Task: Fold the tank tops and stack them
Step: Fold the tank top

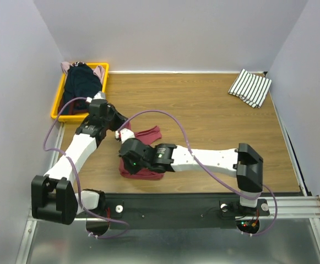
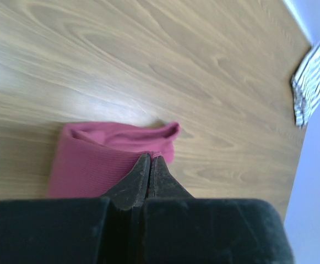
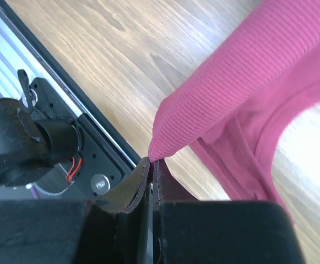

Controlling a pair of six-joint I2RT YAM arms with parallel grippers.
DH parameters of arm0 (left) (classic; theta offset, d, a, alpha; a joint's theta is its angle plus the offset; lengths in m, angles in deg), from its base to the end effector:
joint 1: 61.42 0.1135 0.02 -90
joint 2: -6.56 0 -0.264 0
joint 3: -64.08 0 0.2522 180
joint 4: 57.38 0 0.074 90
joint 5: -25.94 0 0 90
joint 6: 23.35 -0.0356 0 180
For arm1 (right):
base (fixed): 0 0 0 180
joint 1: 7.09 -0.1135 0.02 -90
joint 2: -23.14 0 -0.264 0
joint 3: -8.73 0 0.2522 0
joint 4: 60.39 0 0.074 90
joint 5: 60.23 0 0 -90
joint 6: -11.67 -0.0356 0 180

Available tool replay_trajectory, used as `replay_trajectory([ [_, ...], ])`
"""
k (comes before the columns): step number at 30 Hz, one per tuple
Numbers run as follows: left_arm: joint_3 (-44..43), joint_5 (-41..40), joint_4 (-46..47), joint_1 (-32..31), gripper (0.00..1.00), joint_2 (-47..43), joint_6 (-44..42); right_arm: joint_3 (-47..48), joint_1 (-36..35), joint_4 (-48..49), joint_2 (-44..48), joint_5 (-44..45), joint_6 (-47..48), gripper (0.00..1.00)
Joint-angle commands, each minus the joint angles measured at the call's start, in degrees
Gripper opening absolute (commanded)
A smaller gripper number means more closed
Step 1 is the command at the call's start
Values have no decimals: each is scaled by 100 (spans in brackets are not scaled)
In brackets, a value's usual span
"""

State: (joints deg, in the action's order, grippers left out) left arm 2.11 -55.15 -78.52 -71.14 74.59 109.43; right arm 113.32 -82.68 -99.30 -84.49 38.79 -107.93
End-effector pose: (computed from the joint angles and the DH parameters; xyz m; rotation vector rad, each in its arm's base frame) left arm 0.2643 -0.0509 0.2818 -0.5058 2.0581 -0.7194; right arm 0.1132 0.4180 0.2788 -0.8644 2.2541 0.7387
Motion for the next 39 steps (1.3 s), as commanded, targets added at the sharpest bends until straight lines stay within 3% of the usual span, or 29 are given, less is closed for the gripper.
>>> replay_trajectory([
  [1, -434, -55, 482, -390, 0, 254, 63, -607, 88, 650, 699, -304, -511, 0],
  [22, -1894, -653, 703, -2245, 0, 2205, 651, -3931, 686, 1530, 3397, 65, -1856, 1],
  [34, -2149, -645, 711, -2280, 0, 2557, 687, -3906, 721, 1504, 3539, 74, -1760, 1],
  [39, -1913, -785, 711, -2105, 0, 2312, 652, -3555, 721, 1513, 3232, -119, -1636, 2],
])
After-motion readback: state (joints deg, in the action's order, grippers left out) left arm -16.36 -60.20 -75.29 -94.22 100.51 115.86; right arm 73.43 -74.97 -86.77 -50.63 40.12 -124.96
